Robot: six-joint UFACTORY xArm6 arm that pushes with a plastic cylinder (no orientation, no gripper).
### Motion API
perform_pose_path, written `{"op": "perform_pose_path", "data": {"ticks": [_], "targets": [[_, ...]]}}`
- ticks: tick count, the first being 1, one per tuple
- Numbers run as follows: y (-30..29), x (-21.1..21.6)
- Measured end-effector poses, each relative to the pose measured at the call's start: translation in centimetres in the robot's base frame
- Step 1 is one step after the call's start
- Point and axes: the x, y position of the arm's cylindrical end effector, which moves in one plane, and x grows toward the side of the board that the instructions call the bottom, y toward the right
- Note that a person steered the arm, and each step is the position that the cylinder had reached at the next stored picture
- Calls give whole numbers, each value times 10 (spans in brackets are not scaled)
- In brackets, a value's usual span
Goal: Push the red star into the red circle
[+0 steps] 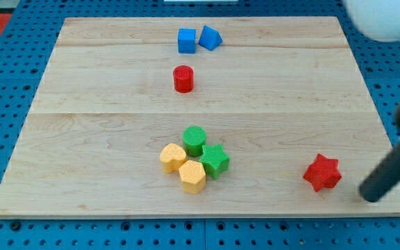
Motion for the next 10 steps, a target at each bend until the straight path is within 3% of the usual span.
{"op": "perform_pose_path", "data": {"ticks": [1, 2, 3, 4, 5, 7, 8, 9, 10], "targets": [[-10, -49], [-24, -58], [31, -51], [4, -14], [-66, -13], [-121, -113], [-159, -129], [-161, -122], [-214, -161]]}}
